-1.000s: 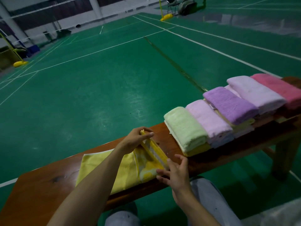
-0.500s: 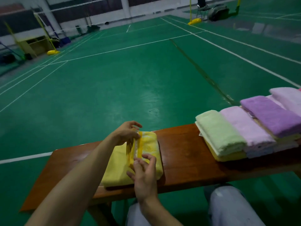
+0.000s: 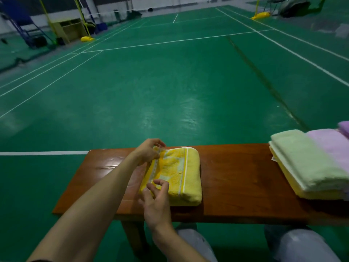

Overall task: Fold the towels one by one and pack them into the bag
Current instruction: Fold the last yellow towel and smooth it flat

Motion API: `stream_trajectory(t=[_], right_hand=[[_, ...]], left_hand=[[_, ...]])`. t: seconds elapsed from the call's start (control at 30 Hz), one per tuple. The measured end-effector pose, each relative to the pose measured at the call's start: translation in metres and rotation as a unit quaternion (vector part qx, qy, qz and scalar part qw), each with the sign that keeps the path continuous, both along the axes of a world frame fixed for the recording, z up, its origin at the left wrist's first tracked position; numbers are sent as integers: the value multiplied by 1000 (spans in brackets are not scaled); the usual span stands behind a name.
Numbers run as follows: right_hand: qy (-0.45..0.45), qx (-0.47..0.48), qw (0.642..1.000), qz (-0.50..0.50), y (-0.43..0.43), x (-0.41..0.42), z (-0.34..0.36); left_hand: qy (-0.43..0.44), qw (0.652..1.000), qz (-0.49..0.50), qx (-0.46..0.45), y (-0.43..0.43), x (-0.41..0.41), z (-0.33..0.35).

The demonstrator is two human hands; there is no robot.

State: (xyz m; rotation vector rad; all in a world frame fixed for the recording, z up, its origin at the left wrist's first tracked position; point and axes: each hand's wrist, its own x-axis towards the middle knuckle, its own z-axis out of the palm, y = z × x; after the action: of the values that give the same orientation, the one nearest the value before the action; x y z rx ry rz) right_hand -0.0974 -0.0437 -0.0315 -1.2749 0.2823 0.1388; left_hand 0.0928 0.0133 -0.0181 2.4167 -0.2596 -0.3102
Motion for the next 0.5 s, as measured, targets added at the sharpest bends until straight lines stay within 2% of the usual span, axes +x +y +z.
stream_trajectory(t=[0.07, 0.13, 0.17, 0.23, 0.3, 0.37, 0.43, 0.5], right_hand=[[2, -3, 999, 34, -5, -3, 2], [-20, -25, 999, 29, -20, -3, 7], [-45, -66, 997, -5, -31, -1, 11], [-113, -208, 967, -97, -51, 11, 16], [-131, -291, 938, -138, -60, 22, 13], [-78, -335, 934, -94, -62, 27, 5], [-41, -384, 922, -39, -68, 28, -8], [-61, -436, 898, -9, -82, 28, -18]], left_hand=[[-45, 996, -39, 60, 3, 0, 0], [-124, 985, -96, 71, 0, -1, 4], [-162, 976, -133, 57, -4, -4, 6], [-203, 955, -216, 33, -15, -12, 8], [-203, 932, -296, 56, -26, -20, 5], [-180, 912, -347, 123, -32, -25, 1], [-163, 902, -360, 172, -30, -27, -3], [-175, 902, -348, 187, -25, -29, -9]])
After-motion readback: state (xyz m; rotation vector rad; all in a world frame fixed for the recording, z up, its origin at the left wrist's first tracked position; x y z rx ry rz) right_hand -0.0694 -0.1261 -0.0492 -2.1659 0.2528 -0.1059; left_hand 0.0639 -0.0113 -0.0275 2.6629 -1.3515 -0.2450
